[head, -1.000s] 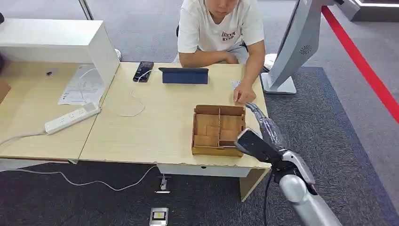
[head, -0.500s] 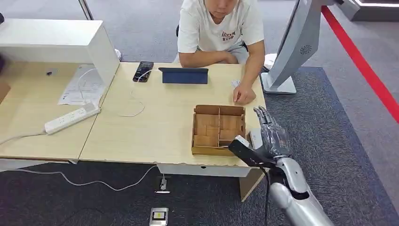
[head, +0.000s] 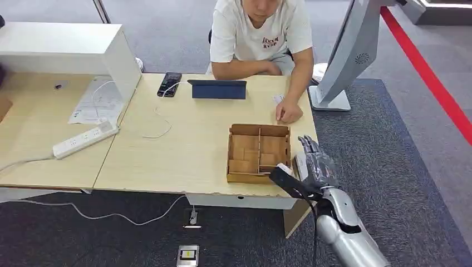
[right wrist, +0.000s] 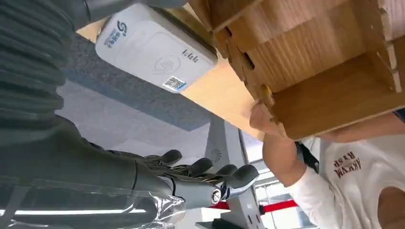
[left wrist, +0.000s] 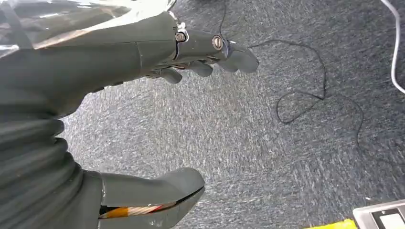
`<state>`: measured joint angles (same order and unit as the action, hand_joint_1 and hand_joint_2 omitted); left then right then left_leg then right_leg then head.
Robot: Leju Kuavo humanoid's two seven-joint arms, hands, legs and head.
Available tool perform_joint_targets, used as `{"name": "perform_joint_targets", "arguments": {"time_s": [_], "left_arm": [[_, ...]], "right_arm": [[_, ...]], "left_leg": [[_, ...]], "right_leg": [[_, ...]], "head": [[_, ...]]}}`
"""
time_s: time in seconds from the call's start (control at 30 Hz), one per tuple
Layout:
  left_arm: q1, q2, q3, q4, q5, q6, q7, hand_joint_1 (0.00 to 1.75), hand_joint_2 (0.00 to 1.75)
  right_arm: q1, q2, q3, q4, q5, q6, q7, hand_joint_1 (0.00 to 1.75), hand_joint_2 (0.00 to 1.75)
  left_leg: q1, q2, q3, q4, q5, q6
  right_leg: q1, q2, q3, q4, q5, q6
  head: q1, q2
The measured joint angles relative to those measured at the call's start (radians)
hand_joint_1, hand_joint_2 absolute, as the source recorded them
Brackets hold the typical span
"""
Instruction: Pass the card to the sensor for recognition and then transmit it.
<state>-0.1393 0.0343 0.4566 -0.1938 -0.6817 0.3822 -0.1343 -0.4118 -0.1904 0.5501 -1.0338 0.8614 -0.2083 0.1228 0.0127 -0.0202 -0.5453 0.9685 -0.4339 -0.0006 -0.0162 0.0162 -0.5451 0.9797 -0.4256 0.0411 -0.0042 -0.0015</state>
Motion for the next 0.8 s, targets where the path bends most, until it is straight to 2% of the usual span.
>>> {"name": "perform_joint_targets", "arguments": {"time_s": [0.3, 0.53, 0.8], "left_arm": [[0.000, 0.000, 0.000, 0.000, 0.006, 0.000, 0.000, 0.00, 1.75], [-0.001, 0.001, 0.000, 0.000, 0.003, 0.000, 0.000, 0.00, 1.75], [-0.001, 0.001, 0.000, 0.000, -0.002, 0.000, 0.000, 0.00, 1.75]], "right_arm": [[0.000, -0.007, 0.004, 0.001, -0.011, 0.040, 0.032, 0.00, 1.75], [0.015, -0.022, 0.014, -0.078, -0.026, 0.151, 0.073, 0.00, 1.75], [0.024, -0.026, 0.030, -0.144, -0.027, 0.173, 0.079, 0.00, 1.75]], "left_leg": [[0.000, 0.000, 0.000, 0.000, 0.000, 0.000], [0.000, 0.000, 0.000, 0.000, 0.000, 0.000], [0.000, 0.000, 0.000, 0.000, 0.000, 0.000]], "right_leg": [[0.000, 0.000, 0.000, 0.000, 0.000, 0.000], [0.000, 0.000, 0.000, 0.000, 0.000, 0.000], [0.000, 0.000, 0.000, 0.000, 0.000, 0.000]], "head": [[0.000, 0.000], [0.000, 0.000], [0.000, 0.000]]}}
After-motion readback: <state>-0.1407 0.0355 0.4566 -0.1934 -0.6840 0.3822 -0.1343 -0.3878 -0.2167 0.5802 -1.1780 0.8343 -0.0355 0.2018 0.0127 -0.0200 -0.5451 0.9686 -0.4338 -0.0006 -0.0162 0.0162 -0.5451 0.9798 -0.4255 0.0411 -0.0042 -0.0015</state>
